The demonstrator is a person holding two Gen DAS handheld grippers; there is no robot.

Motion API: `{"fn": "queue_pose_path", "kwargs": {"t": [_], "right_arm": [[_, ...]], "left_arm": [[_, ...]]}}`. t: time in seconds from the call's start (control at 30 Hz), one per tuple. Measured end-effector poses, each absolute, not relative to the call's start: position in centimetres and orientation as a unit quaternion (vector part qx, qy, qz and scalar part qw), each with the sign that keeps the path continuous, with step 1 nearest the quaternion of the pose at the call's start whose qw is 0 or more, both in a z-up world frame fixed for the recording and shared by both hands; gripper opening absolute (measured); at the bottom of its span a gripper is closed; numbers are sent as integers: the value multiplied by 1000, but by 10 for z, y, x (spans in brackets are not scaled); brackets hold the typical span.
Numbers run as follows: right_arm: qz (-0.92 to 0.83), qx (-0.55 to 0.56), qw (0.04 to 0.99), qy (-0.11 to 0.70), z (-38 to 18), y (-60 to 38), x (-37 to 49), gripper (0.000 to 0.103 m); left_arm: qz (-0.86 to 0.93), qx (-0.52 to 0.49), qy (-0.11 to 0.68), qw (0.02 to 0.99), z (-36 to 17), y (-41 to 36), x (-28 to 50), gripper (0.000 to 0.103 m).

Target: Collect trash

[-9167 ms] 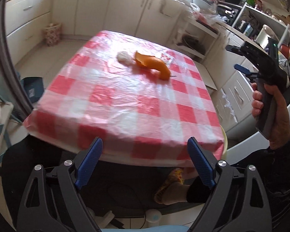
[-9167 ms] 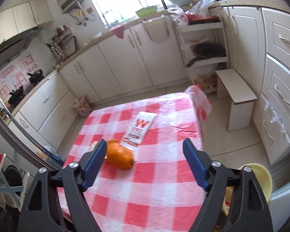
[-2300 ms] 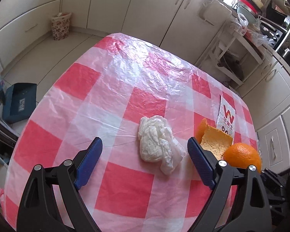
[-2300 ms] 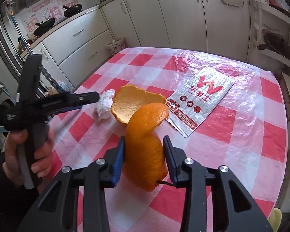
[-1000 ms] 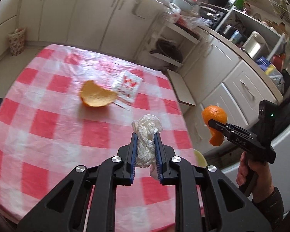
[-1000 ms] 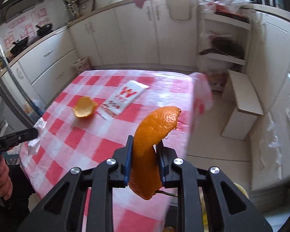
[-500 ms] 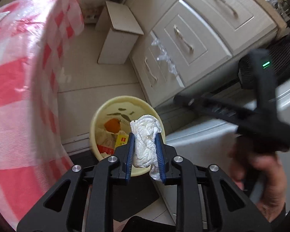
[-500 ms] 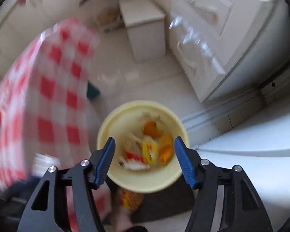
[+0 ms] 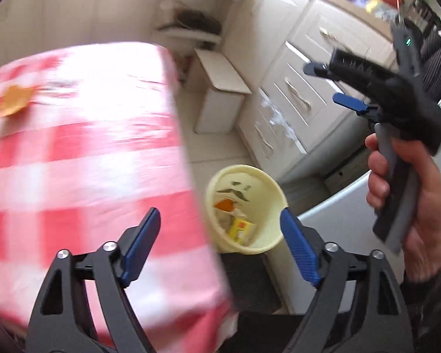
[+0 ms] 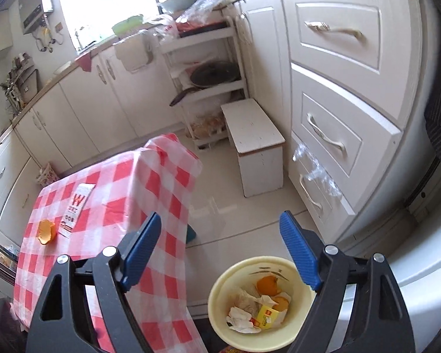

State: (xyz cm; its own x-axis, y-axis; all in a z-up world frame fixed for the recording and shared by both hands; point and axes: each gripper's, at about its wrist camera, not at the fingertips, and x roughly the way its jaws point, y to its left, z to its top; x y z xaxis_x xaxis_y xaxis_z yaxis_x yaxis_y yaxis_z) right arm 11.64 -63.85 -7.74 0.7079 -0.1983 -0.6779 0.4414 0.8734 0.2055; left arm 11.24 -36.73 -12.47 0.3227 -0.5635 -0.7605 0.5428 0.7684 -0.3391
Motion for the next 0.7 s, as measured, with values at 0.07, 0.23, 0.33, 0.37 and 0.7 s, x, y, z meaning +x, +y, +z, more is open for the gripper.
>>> {"fn": "queue_pose_path", "kwargs": {"t": [0.07, 0.23, 0.33, 0.37, 0.7], "right_arm": [[-167, 163, 916, 327, -66, -618, 120, 80], [-134, 147, 940, 276, -34, -554, 119, 85], [-115, 135, 954, 242, -18, -509, 107, 89], [-110, 132, 958, 232, -14, -495, 102, 90], [-79, 87, 973, 200, -13, -399, 86, 94]], "left_arm": [[-306, -18, 458, 834, -111, -312, 99, 86], [-218, -12, 425, 878, -89, -202, 81, 88], [-162, -39, 413, 895, -79, -135, 80, 88], [-144, -48, 407, 901, -77, -115, 79, 89], [-18, -101, 374, 922, -75, 44, 68, 90]]}}
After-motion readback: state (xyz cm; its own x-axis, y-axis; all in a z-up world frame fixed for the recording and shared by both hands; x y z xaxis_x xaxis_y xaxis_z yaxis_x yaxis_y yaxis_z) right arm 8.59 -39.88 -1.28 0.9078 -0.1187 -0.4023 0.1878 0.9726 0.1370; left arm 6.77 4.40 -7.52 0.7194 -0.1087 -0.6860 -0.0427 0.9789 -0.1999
